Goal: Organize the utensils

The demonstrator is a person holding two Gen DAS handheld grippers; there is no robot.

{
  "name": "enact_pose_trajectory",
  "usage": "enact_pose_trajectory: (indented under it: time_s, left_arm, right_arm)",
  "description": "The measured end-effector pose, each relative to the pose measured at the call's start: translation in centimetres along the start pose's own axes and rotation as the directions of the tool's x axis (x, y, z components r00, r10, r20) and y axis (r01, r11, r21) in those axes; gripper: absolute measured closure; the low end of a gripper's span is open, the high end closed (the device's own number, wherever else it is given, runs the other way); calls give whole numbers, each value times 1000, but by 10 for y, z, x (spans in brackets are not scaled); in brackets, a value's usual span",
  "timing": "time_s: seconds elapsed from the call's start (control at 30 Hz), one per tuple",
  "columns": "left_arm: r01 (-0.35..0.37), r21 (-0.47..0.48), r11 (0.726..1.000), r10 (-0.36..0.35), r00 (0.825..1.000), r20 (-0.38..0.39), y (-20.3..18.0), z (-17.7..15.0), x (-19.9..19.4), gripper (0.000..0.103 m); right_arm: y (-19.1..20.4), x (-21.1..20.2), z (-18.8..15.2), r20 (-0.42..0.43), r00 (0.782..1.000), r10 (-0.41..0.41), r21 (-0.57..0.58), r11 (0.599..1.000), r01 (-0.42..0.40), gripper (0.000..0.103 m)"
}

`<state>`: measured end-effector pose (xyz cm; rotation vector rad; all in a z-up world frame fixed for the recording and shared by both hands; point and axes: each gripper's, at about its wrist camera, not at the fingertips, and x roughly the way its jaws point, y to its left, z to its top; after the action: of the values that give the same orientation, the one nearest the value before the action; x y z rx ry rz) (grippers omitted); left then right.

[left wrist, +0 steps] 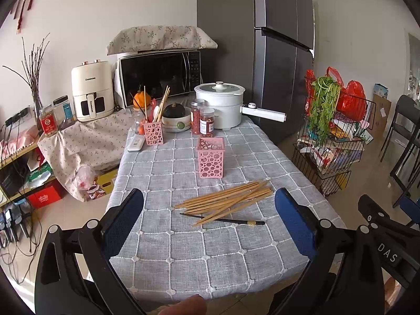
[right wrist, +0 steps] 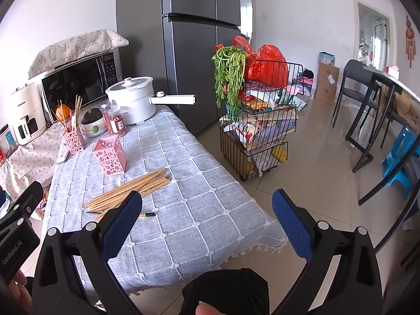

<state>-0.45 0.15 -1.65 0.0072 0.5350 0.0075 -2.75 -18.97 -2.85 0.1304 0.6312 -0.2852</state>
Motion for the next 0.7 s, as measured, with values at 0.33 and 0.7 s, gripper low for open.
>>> enact_pose_trajectory:
  time_s: [0.33,0.7]
  left_arm:
    - [-1,0,1000,1,1000,-2,-3,2,1,7]
    - [0,0,1000,0,1000,-4,-3,4,1,7]
  right_arm:
    - [0,2,-2,-8,1000,3,0,1000,-3,6]
    - [0,2,-2,-8,1000,3,2,1000,-3,6]
